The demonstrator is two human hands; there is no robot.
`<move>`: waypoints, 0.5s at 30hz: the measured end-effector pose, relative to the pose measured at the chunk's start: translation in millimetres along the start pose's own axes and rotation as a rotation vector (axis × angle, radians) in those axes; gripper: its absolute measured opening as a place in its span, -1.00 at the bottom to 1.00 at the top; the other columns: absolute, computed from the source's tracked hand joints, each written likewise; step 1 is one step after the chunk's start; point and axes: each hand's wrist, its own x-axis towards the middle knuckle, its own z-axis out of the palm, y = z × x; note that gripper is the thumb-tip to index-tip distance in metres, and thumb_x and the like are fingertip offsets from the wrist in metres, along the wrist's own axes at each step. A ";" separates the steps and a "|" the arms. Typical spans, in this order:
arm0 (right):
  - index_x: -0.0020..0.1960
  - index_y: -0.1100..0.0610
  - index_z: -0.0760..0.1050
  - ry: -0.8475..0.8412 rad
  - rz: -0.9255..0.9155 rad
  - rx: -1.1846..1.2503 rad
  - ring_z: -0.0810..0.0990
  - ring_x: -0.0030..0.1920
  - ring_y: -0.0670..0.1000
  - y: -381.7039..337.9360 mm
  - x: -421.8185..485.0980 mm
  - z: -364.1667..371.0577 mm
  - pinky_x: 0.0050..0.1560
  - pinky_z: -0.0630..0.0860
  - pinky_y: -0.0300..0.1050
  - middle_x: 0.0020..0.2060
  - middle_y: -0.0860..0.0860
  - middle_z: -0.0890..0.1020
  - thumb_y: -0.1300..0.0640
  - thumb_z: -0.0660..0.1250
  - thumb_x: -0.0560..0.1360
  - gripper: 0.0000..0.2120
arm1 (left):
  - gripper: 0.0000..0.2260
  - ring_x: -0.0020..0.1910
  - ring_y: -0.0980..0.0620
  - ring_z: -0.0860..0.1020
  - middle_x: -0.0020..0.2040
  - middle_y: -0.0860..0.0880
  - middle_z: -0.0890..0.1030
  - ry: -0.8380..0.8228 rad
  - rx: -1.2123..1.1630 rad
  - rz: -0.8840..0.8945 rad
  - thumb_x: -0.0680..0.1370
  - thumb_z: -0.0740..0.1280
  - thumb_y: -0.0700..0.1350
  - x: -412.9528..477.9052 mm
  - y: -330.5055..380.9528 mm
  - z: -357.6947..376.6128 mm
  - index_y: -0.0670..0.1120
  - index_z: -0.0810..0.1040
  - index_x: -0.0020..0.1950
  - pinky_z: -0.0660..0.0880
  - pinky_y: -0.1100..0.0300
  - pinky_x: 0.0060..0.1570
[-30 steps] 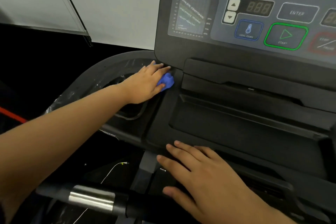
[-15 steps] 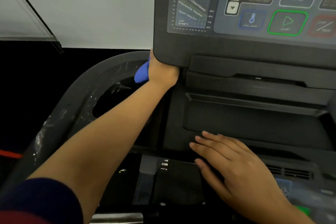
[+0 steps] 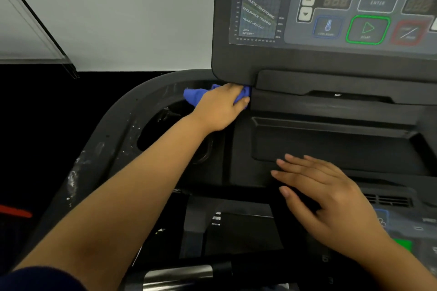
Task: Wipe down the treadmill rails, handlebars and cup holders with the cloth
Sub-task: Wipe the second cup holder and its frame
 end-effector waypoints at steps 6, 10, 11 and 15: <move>0.17 0.02 0.60 -0.017 0.055 0.014 0.46 0.28 -0.17 0.0 2.4 -1.0 0.34 0.34 -0.16 0.16 -0.10 0.61 -0.06 0.19 0.52 -0.66 | -0.54 0.42 0.05 0.31 0.48 0.02 0.30 -0.053 0.050 0.022 0.63 0.08 0.04 -70.3 28.3 -5.0 0.00 0.14 0.52 0.22 0.22 0.33; 0.14 0.01 0.61 -0.065 0.054 -0.024 0.49 0.25 -0.17 -1.1 3.0 -1.8 0.27 0.35 -0.25 0.14 -0.10 0.62 -0.09 0.18 0.51 -0.65 | -0.53 0.44 0.11 0.27 0.50 0.05 0.26 -0.089 0.004 0.047 0.63 0.08 0.05 -113.9 39.3 -9.7 0.05 0.10 0.53 0.16 0.26 0.40; 0.14 0.01 0.61 -0.068 0.054 -0.023 0.49 0.24 -0.17 -1.5 2.5 -2.0 0.25 0.35 -0.26 0.14 -0.10 0.62 -0.09 0.18 0.51 -0.65 | -0.53 0.44 0.13 0.26 0.50 0.06 0.26 -0.103 -0.005 0.053 0.63 0.08 0.06 -121.9 40.1 -11.6 0.05 0.09 0.53 0.12 0.30 0.40; 0.13 0.01 0.62 -0.064 0.047 -0.018 0.51 0.24 -0.16 -1.1 0.7 -0.9 0.23 0.39 -0.22 0.13 -0.10 0.62 -0.08 0.18 0.51 -0.66 | -0.48 0.45 0.14 0.24 0.50 0.07 0.23 -0.180 0.030 0.089 0.58 -0.03 0.19 -155.6 31.3 -15.2 0.11 -0.02 0.52 0.10 0.24 0.45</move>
